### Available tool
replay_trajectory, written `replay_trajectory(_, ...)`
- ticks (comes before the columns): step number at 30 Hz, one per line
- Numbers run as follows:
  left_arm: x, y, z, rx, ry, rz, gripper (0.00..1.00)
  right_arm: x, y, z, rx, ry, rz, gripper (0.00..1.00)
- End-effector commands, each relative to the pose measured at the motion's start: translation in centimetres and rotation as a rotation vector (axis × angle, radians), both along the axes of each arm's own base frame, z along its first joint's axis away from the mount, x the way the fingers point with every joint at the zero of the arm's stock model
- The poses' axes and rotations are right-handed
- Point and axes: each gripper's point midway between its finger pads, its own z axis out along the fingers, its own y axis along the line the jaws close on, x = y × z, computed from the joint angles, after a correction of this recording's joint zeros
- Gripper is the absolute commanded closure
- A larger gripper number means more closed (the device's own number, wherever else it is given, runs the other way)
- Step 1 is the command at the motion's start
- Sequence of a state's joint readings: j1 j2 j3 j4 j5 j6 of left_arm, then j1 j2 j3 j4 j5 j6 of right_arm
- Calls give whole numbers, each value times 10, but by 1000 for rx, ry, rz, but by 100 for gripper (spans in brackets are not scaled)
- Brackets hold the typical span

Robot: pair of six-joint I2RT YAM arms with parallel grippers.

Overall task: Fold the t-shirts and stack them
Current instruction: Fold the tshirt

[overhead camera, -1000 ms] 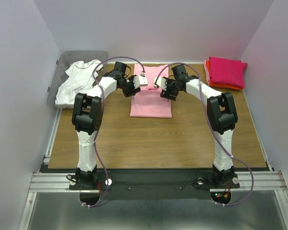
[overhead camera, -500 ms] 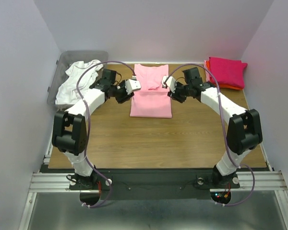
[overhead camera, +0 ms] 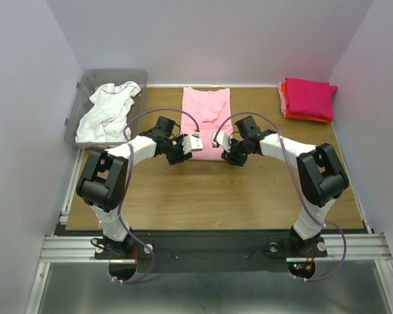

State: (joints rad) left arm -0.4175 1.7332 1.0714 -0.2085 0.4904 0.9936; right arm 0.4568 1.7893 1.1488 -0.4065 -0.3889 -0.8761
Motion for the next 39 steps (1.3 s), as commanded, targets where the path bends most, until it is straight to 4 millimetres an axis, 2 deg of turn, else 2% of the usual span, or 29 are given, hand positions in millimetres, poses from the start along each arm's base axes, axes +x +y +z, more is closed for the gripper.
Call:
replay_trajectory(1,15,-2,-2,16,-73,-12,43,18,12,2,13,-90,19,53)
replay_trajectory(5,17,-2,-10,31,-57,-15,44,15,10,-16,-16,-69,31,53)
replay_trajectory(8,15,-1,-17,47,-44,-29,48,16,5,-29,-41,-66,22,53)
replay_trajectory(10,14,0,-21,57,-33,-31,55,15,1,-37,-63,-67,18,58)
replay_trajectory(12,14,0,-24,66,-22,-32,65,15,-2,-41,-76,-69,12,70)
replay_trajectory(13,15,0,-22,65,-25,-32,75,16,-3,-41,-84,-74,7,76)
replay_trajectory(14,17,-1,-18,60,-30,-28,80,16,-5,-38,-85,-79,-2,82)
replay_trajectory(15,16,-3,-14,47,-29,-29,91,17,-5,-35,-83,-84,-9,99)
replay_trajectory(17,16,-5,1,28,-32,-29,100,19,-6,-20,-71,-111,-35,99)
replay_trajectory(20,18,-11,32,-15,-53,-29,100,23,-7,4,-46,-152,-71,99)
replay_trajectory(21,19,-13,41,-28,-60,-31,100,27,-6,23,-26,-189,-83,99)
replay_trajectory(25,23,-18,85,-67,-102,-32,100,28,-6,61,-8,-229,-90,99)
replay_trajectory(28,10,-18,98,-70,-82,-51,100,21,-8,82,0,-224,-87,99)
replay_trajectory(31,-14,-18,109,-52,-87,-109,100,7,-9,93,19,-197,-78,99)
replay_trajectory(34,-50,-20,110,-24,-61,-175,100,-24,-13,100,29,-130,-40,99)
replay_trajectory(37,-94,-22,110,-18,-5,-240,100,-68,-20,106,27,-14,-1,99)
replay_trajectory(38,-112,-18,111,-25,22,-258,100,-83,-18,114,38,-8,24,99)
replay_trajectory(39,-122,-18,110,-28,37,-269,100,-96,-18,116,41,6,43,100)
